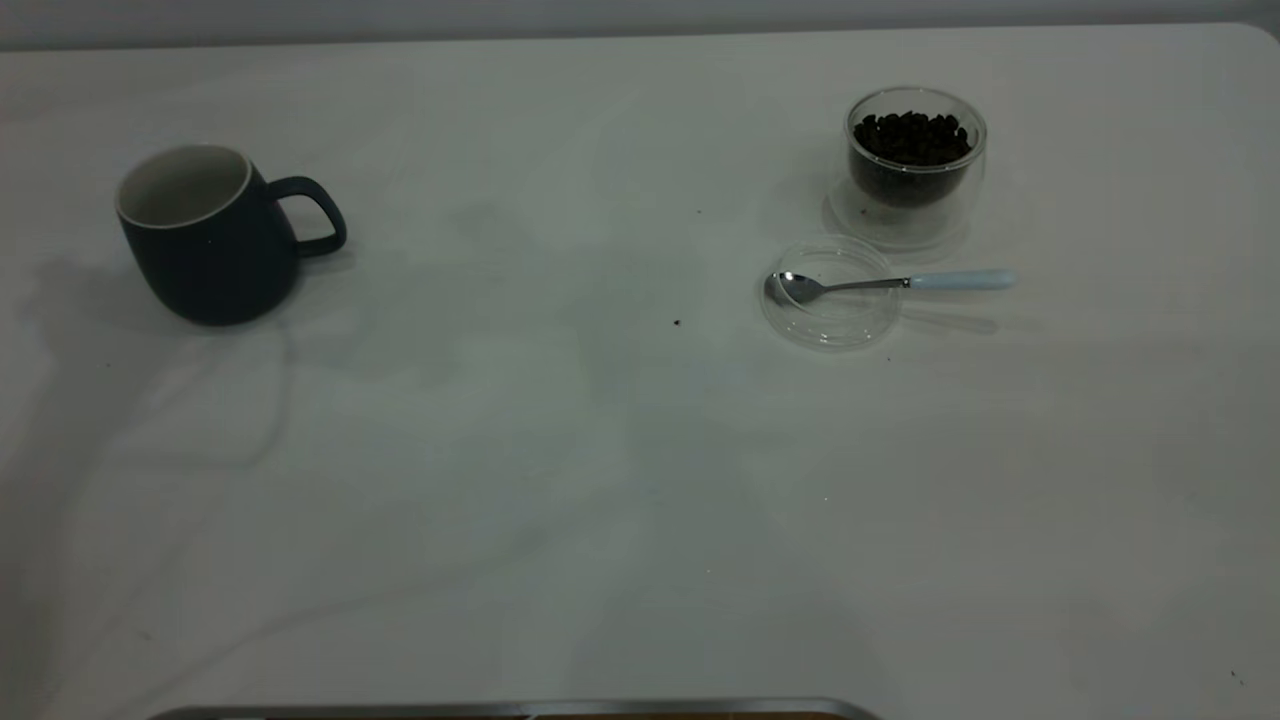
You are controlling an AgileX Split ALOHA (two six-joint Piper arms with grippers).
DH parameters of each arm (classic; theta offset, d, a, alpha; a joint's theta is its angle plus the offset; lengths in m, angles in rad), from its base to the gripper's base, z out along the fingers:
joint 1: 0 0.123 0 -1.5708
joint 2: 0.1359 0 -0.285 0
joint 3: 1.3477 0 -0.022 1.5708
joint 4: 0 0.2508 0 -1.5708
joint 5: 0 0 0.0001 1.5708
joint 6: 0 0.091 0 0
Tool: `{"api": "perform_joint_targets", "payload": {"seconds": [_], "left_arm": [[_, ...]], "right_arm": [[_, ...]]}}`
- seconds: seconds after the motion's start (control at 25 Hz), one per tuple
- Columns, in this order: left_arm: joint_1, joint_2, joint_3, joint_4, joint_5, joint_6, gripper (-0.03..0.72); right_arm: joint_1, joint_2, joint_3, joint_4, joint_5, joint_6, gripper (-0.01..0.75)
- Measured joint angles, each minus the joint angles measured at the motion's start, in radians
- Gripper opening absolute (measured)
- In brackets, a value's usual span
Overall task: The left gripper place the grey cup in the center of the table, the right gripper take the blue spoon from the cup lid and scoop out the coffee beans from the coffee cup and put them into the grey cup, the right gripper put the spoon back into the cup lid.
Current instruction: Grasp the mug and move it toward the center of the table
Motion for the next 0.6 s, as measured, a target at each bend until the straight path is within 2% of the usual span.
{"api": "perform_joint_targets", "payload": {"seconds": [0.28, 0.6], "left_arm": [[-0.002, 0.148, -0.002, 0.116, -0.142, 0.095, 0.593], [-0.044, 0.24, -0.003, 0.125, -0.335, 0.169, 0.593]], "right_arm": [[0.0, 0.0, 0.0, 0.0, 0.0, 0.0, 0.565], [0.0, 0.0, 0.0, 0.0, -0.001, 0.0, 0.565]]}}
